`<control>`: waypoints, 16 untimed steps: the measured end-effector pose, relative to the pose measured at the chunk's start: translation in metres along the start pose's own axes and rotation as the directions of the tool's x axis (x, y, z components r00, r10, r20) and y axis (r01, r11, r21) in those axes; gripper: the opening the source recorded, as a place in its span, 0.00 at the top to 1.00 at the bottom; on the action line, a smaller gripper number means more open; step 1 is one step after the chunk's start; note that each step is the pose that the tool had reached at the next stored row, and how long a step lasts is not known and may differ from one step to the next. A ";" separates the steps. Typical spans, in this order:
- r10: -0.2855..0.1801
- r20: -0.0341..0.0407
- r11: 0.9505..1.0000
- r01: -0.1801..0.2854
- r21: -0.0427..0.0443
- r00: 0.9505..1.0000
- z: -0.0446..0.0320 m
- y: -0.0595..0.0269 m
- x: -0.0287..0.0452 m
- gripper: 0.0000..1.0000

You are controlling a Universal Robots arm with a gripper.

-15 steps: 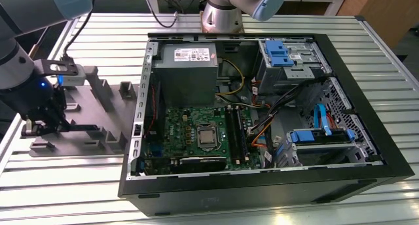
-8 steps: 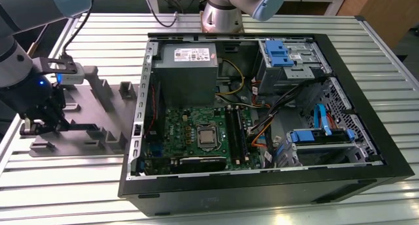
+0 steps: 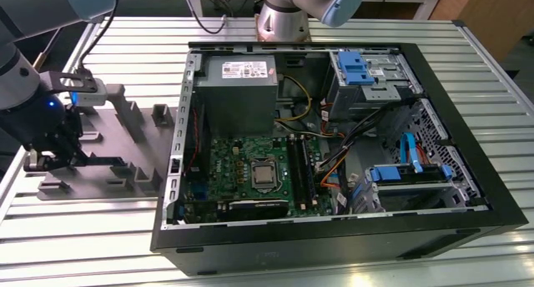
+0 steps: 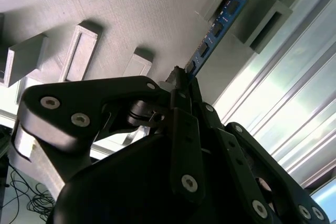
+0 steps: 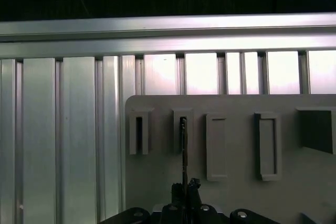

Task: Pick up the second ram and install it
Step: 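Pick up the second ram and move it above second insertion slot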

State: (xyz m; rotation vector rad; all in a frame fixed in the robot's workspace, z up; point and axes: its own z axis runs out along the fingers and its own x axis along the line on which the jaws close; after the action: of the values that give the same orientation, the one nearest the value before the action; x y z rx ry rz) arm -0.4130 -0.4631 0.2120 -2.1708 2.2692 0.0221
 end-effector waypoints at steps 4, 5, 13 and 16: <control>0.000 0.000 1.000 0.000 0.000 1.000 -0.0010 0.0000 0.0000 0.86; 0.000 0.000 1.000 0.000 0.000 1.000 -0.0014 0.0000 0.0000 0.86; 0.000 0.000 1.000 0.000 0.000 1.000 -0.0035 0.0000 -0.0001 0.86; 0.000 0.000 1.000 0.000 0.000 1.000 -0.0042 0.0000 -0.0001 0.86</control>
State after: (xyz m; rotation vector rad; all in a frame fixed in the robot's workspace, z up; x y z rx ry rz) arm -0.4130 -0.4631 0.2163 -2.1710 2.2691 0.0221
